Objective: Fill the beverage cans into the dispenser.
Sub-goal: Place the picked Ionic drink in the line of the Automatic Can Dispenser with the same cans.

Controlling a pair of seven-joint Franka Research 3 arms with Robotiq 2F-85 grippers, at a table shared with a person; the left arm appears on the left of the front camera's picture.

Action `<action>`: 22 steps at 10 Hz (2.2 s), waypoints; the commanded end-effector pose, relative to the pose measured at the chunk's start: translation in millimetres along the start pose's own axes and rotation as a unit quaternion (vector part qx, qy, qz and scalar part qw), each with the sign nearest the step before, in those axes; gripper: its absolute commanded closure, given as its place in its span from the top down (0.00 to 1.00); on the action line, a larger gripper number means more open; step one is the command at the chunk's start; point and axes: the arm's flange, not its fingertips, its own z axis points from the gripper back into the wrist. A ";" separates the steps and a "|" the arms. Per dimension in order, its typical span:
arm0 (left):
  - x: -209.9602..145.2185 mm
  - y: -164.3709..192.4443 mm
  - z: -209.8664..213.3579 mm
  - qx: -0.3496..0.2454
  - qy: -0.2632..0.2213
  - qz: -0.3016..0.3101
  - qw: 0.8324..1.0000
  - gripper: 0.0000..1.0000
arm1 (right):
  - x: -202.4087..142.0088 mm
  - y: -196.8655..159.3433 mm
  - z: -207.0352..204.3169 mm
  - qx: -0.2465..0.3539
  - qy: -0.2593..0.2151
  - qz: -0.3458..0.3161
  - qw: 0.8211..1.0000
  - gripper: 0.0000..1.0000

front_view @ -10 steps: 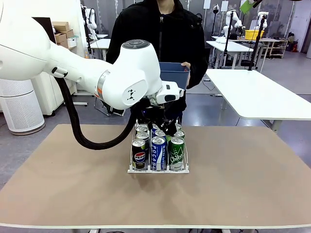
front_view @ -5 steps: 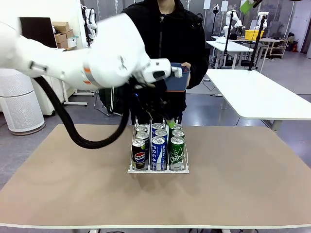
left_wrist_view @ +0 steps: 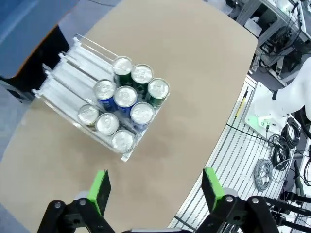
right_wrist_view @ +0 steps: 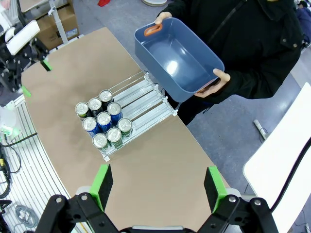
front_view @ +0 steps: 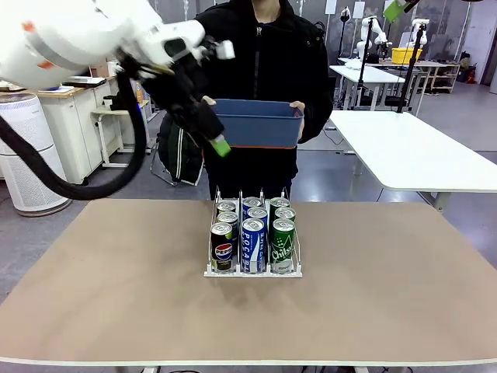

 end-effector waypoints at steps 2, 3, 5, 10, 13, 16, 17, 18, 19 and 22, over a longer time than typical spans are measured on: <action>-7.4 15.2 73.9 0.027 -0.025 -0.030 0.999 1.00 | -1.9 1.0 0.0 0.000 0.000 -0.004 1.000 1.00; -3.3 20.2 98.1 0.041 -0.039 -0.027 0.998 1.00 | -1.9 1.0 0.0 0.000 0.000 -0.004 1.000 1.00; 4.9 26.1 141.3 0.080 -0.038 0.002 0.996 1.00 | -1.9 1.0 0.0 0.000 0.000 -0.004 1.000 1.00; 2.3 18.0 197.4 0.124 -0.067 0.007 0.990 1.00 | -1.9 1.0 0.0 0.000 0.000 -0.004 1.000 1.00; -0.8 21.0 199.5 0.126 -0.082 0.013 0.989 1.00 | -1.9 1.0 0.0 0.000 0.000 -0.004 1.000 1.00; -11.9 23.8 196.9 0.123 -0.100 0.014 0.987 1.00 | -1.9 1.0 0.0 0.000 0.000 -0.004 1.000 1.00; -12.8 22.4 196.8 0.125 -0.106 0.012 0.986 1.00 | -1.9 1.0 0.0 0.000 0.000 -0.004 1.000 1.00; -13.6 21.7 196.3 0.126 -0.106 0.010 0.986 1.00 | -1.9 1.0 0.0 0.000 0.000 -0.004 1.000 1.00; -13.5 22.3 195.6 0.125 -0.107 0.009 0.986 1.00 | -1.9 1.0 0.0 0.000 0.000 -0.004 1.000 1.00; -11.3 25.4 188.8 0.137 -0.108 0.018 0.984 1.00 | -1.9 1.0 0.0 0.000 0.000 -0.004 1.000 1.00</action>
